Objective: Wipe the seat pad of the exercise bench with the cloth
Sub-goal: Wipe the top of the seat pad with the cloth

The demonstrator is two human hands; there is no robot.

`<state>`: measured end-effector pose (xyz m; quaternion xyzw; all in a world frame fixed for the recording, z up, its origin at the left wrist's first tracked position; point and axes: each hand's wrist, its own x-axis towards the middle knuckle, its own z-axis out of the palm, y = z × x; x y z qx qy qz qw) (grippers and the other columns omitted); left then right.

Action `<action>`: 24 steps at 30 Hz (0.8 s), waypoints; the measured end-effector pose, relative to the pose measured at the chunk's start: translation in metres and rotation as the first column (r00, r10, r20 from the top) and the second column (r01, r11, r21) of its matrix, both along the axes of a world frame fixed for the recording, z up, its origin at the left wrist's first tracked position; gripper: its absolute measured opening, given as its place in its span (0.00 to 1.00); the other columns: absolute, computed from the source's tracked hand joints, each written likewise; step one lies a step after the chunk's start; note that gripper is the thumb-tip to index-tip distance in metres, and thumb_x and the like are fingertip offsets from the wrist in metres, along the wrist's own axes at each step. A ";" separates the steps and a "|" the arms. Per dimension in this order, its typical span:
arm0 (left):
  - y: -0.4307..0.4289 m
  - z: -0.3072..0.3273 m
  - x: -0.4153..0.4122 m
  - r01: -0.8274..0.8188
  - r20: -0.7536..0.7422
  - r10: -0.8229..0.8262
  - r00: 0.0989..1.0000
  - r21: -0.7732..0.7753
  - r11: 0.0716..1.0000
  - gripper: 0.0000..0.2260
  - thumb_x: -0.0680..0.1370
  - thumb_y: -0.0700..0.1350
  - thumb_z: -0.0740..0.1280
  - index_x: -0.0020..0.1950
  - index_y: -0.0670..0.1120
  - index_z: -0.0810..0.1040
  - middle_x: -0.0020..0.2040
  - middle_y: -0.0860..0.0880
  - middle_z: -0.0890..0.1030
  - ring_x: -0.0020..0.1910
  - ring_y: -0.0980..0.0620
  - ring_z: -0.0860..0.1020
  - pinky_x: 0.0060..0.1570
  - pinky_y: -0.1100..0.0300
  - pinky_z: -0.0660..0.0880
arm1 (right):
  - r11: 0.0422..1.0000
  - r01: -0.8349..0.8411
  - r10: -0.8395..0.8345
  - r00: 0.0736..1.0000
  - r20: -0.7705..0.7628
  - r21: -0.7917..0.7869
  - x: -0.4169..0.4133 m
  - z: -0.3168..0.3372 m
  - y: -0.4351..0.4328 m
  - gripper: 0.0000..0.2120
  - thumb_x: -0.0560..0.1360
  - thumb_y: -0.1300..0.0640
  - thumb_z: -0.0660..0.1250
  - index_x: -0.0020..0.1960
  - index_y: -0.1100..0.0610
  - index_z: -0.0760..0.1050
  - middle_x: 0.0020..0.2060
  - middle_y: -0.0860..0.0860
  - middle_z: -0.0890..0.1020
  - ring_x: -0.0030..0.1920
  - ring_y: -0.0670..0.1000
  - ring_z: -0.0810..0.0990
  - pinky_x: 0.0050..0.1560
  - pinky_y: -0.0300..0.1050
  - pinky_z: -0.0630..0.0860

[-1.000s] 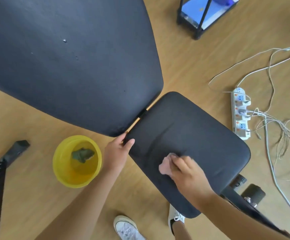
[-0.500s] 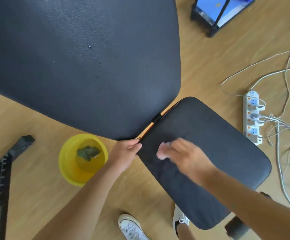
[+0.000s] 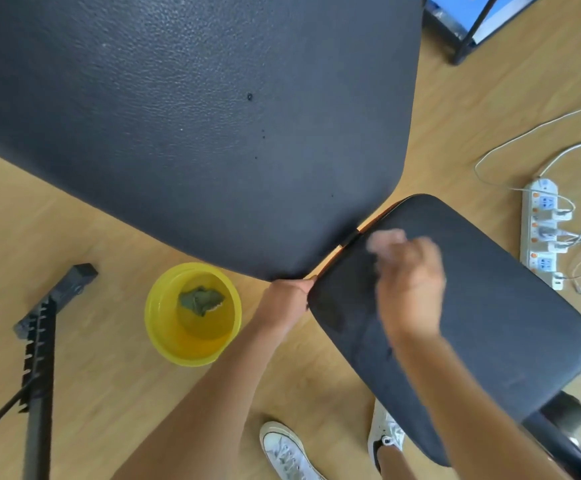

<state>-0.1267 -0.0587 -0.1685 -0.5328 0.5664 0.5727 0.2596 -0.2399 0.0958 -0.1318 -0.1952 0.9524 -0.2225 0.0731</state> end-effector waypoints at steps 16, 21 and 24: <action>-0.009 -0.028 -0.027 -0.198 0.345 0.147 0.927 0.118 0.973 0.06 0.82 0.47 0.66 0.48 0.45 0.75 0.55 0.50 0.79 0.54 0.52 0.74 0.60 0.58 0.70 | 0.862 -0.502 0.506 0.857 0.097 -0.064 0.118 -0.002 0.068 0.20 0.83 0.67 0.54 0.48 0.60 0.85 0.36 0.51 0.76 0.34 0.53 0.75 0.36 0.47 0.79; -0.002 0.008 -0.024 -0.301 0.242 0.257 0.936 0.168 0.939 0.14 0.82 0.35 0.61 0.64 0.49 0.77 0.69 0.48 0.77 0.60 0.48 0.79 0.61 0.59 0.74 | 0.994 0.097 -0.102 0.990 0.102 0.047 0.026 0.024 0.151 0.09 0.79 0.62 0.64 0.47 0.51 0.81 0.40 0.52 0.74 0.43 0.58 0.75 0.45 0.45 0.69; 0.002 0.034 -0.018 -0.173 0.130 0.156 0.979 0.130 0.976 0.17 0.80 0.33 0.62 0.70 0.35 0.75 0.71 0.33 0.75 0.70 0.35 0.75 0.71 0.43 0.70 | 0.968 0.237 -0.243 0.968 0.066 0.086 0.021 0.007 0.108 0.10 0.78 0.67 0.63 0.50 0.63 0.83 0.39 0.56 0.73 0.41 0.62 0.76 0.42 0.51 0.75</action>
